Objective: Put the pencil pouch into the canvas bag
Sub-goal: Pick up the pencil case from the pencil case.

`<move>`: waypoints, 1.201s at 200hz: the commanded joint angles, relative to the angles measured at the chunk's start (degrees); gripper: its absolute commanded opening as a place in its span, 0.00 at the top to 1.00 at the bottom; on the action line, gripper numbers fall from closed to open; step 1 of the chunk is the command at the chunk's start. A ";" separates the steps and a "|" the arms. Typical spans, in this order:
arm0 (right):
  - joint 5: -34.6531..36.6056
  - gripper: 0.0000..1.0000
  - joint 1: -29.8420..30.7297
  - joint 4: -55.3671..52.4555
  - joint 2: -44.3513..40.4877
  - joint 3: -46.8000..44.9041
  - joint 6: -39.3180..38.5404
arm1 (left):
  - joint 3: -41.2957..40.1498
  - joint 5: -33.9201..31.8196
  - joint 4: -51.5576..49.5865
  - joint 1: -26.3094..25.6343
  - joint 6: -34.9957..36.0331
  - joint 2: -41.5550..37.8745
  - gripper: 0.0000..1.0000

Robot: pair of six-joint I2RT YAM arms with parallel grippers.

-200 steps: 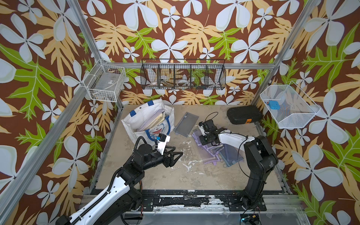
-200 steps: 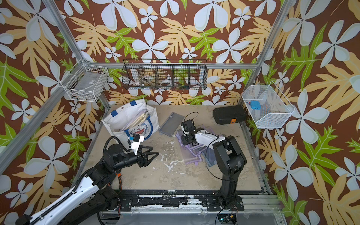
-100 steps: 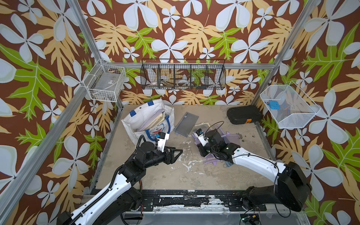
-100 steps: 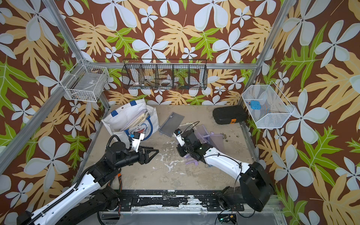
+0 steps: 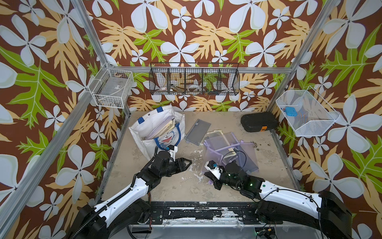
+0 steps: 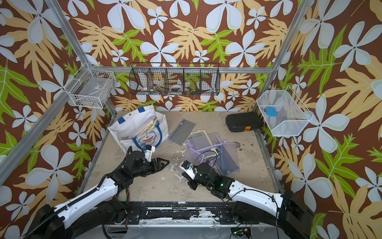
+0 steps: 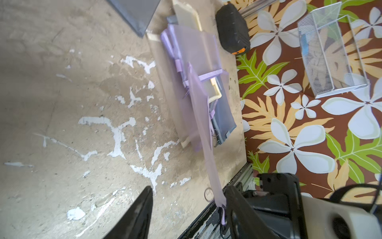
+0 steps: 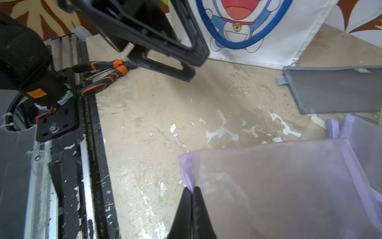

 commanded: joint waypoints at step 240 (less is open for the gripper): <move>-4.69 1.00 2.37 2.24 -11.14 -8.07 0.18 | 7.16 0.41 24.10 -15.85 -4.82 30.65 0.84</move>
